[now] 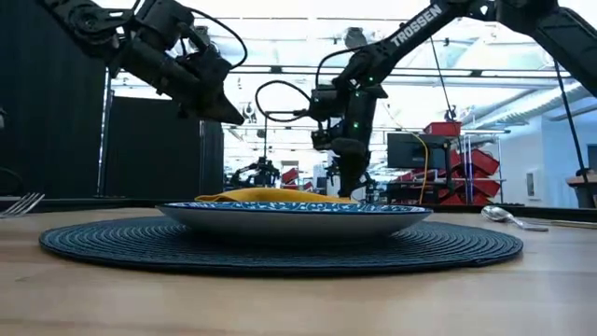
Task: Set table place
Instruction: Fold the yellow table napkin
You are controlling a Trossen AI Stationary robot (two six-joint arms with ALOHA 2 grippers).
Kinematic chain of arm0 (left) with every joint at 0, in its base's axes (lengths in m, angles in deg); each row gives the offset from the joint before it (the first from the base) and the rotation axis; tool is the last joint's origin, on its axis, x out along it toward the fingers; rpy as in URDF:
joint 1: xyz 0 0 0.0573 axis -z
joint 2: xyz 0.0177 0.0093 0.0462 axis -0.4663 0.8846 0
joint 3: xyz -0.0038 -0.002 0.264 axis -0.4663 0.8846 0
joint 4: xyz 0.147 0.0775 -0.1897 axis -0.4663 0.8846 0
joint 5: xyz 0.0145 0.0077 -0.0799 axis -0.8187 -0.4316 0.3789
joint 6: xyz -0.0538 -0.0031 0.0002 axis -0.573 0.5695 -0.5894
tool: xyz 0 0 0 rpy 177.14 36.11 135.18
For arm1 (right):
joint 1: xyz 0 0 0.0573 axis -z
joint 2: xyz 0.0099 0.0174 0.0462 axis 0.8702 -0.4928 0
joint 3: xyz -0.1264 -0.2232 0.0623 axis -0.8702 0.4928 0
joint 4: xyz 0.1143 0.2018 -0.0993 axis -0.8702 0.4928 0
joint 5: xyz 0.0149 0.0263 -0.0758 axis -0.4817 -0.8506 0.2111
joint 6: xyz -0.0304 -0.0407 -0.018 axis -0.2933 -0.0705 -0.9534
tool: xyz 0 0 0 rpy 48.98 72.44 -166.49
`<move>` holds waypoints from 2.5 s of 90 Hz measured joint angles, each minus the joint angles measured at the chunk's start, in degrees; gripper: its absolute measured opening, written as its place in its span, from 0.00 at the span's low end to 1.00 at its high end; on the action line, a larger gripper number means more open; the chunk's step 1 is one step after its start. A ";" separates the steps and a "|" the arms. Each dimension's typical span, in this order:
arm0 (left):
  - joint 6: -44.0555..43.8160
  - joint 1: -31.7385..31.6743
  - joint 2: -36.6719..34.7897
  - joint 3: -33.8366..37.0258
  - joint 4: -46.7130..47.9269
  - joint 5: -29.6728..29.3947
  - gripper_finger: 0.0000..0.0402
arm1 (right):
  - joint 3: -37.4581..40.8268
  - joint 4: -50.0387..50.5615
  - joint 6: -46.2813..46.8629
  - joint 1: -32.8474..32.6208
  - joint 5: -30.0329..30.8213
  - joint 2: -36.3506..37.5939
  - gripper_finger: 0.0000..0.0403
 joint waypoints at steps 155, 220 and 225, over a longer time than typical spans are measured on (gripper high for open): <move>-0.33 0.35 0.00 -0.02 -0.04 0.04 0.00 | 0.11 -1.25 -2.03 -2.23 0.04 -3.35 0.52; -0.31 0.35 0.00 -0.02 -0.04 0.04 0.00 | 0.09 -1.25 -4.07 -2.22 0.20 -3.26 0.05; -0.31 0.35 0.00 -0.02 -0.03 0.04 0.00 | 0.09 -1.24 -4.55 -2.29 0.21 -3.26 0.02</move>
